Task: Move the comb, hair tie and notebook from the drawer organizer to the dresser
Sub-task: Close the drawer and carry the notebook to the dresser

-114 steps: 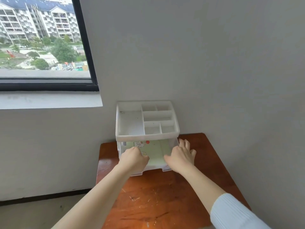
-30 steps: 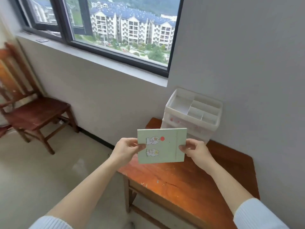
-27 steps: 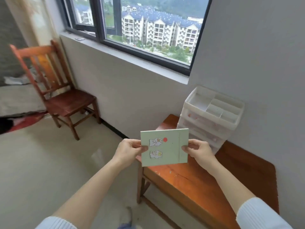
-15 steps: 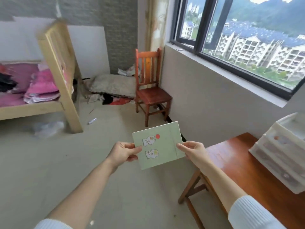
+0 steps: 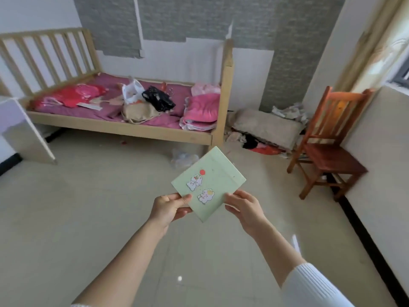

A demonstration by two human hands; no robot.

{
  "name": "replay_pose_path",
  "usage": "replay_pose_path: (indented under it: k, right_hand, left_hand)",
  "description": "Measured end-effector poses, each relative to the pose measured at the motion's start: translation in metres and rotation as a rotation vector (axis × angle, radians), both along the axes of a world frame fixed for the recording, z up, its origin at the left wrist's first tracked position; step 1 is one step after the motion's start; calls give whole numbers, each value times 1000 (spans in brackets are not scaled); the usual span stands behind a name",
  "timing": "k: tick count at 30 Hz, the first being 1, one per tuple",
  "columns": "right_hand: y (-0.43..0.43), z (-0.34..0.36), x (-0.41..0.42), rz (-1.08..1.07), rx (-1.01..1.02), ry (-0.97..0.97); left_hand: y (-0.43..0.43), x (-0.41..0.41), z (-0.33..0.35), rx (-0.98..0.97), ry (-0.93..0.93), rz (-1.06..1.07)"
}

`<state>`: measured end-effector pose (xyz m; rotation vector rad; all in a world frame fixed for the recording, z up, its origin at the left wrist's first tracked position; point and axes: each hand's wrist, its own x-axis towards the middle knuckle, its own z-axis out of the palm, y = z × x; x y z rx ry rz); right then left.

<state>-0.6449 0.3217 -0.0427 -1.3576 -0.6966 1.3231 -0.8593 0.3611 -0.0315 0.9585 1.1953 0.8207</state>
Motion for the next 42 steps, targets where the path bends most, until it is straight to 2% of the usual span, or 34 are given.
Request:
replay_pose_path:
  k: [4,8,12,18,25,32,37,42]
  right_hand:
    - [83,2,-111,133,-10,14]
    - [163,6,-206,285,-10,-51]
    - [240,11,-295,414,-9,-107]
    - [369,16,-415,521,26,-146]
    - [530,34,-571,571,53,-163]
    - [636,29,-749,642,61,-180]
    - [711,17,-884,724,71,-164]
    - [777,25,-1025,817,70,-135]
  left_hand:
    - [50,-121,3,-13,0,137]
    - [98,-230,6,-14,25,305]
    - [144,-320,5,-1,64,378]
    - [241,-431,1,-9,91,468]
    - [361,-559,17,-31,13,621]
    - [443,-704,13,-50,-65,836]
    - [503,-828,2,-76,-121,904]
    - [569,-967,17,-84,-120,842]
